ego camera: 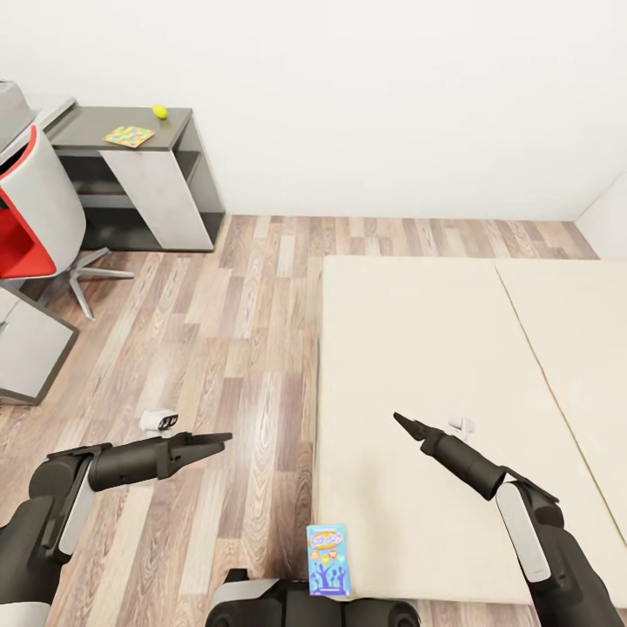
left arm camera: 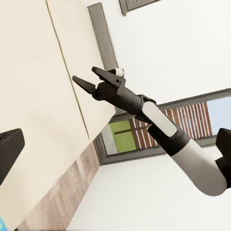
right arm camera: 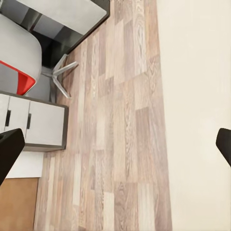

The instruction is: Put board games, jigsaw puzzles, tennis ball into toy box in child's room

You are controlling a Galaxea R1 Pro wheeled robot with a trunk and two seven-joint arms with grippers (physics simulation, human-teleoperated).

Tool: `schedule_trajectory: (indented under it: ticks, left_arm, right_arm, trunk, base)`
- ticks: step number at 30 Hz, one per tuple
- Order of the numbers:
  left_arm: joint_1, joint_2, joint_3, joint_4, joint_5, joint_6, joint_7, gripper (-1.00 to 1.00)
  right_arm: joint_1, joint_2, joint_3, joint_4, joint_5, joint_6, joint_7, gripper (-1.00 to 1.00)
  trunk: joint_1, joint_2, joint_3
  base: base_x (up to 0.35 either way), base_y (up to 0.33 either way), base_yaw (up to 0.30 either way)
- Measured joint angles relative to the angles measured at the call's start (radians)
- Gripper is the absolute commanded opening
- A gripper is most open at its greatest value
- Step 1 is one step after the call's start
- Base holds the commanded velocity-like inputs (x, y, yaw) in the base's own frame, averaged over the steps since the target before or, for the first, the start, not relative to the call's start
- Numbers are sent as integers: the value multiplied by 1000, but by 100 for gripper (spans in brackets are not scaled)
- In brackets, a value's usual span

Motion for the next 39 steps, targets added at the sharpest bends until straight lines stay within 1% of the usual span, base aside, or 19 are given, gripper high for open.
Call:
schedule_trajectory:
  ticks: [2,5,8,9,11,14,15,17,18,22,29,39]
  left_arm:
    - [0,0,0,0,-8,0,10,100]
    - [-1,-1,1,0,-25,1,52,100]
    - [-1,-1,1,1,-31,1,88,100]
    - [-1,-1,1,1,-33,1,116,100]
    - [-1,-1,1,1,-35,2,151,100]
    - [-2,-2,0,1,-37,5,273,100]
    - [-2,-3,0,0,-37,5,293,100]
    - [-3,-7,-1,0,-37,7,357,100]
    - [-3,-8,-2,0,-37,7,378,100]
    - [-3,-8,-2,0,-36,8,409,100]
    - [-3,-8,-2,1,-36,6,415,100]
    - [-3,-8,-2,1,-35,5,414,100]
  right_arm:
    - [0,-1,0,4,0,-1,-3,100]
    - [0,0,-1,14,5,-4,-7,100]
    - [0,0,-1,18,8,-4,-9,100]
    - [0,1,-1,19,9,-5,-10,100]
    - [0,1,-1,21,10,-6,-10,100]
    - [-1,1,-1,31,11,-7,-11,100]
    - [-1,1,-1,32,11,-7,-11,100]
    - [-1,2,0,35,12,-7,-11,100]
    - [-1,2,-1,39,12,-7,-12,100]
    - [-1,2,-2,64,13,-8,-12,100]
    - [-1,2,-1,81,14,-33,-13,100]
    - [-1,2,-2,83,12,-37,-14,100]
  trunk:
    - [0,0,3]
    - [0,0,8]
    - [0,0,13]
    - [0,0,15]
    - [0,0,18]
    - [0,0,23]
    - [0,0,25]
    - [0,0,28]
    - [0,0,30]
    - [0,0,36]
    - [0,0,45]
    - [0,0,56]
  base:
    - [0,0,70]
    - [0,0,75]
    - [0,0,79]
    - [0,0,81]
    - [0,0,81]
    - [0,0,83]
    - [0,0,84]
    - [0,0,85]
    - [0,0,87]
    - [0,0,92]
    - [0,0,45]
    - [0,0,-159]
